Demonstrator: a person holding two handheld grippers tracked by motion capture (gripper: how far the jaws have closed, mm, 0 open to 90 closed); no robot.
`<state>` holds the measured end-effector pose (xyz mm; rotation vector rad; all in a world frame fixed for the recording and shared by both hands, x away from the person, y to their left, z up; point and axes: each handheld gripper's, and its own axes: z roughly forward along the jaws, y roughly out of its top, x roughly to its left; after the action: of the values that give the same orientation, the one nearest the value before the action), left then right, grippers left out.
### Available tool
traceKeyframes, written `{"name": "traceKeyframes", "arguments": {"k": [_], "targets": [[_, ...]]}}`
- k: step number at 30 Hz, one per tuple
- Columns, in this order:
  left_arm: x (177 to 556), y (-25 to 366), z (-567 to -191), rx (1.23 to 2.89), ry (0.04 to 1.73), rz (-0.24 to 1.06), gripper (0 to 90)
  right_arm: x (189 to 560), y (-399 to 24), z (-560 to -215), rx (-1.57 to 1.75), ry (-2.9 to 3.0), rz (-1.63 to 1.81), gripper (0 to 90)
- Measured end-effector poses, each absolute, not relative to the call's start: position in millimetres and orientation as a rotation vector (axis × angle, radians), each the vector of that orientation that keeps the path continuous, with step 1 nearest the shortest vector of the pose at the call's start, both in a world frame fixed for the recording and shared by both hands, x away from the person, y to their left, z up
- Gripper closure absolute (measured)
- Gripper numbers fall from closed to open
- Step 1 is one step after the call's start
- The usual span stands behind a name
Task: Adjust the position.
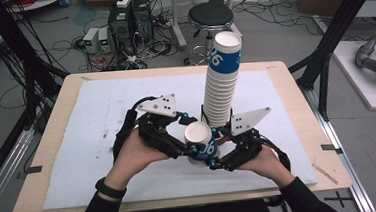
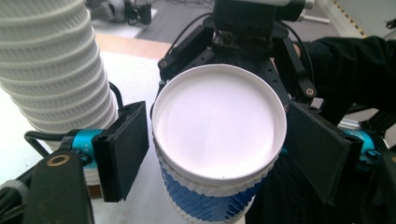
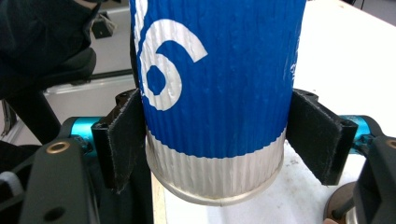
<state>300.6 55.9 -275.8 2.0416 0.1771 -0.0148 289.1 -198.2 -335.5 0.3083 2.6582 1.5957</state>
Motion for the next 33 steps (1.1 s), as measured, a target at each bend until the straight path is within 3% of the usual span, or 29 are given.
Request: {"name": "traceKeyframes", "arguments": {"k": [4, 22, 33], "targets": [[300.8, 53.7, -278.1, 2.060, 0.156, -0.018, 28.8, 288.7, -197.3, -334.8, 0.298, 2.681, 1.578, 23.5], [306.6, 69.2, -280.8, 1.752, 0.192, -0.035, 29.7, 290.8, -209.3, -327.1, 0.416, 2.522, 1.852, 13.7], [306.9, 65.5, -284.3, 1.724, 0.180, -0.042, 29.9, 293.1, -204.7, -331.0, 0.455, 2.523, 1.829, 13.6]]}}
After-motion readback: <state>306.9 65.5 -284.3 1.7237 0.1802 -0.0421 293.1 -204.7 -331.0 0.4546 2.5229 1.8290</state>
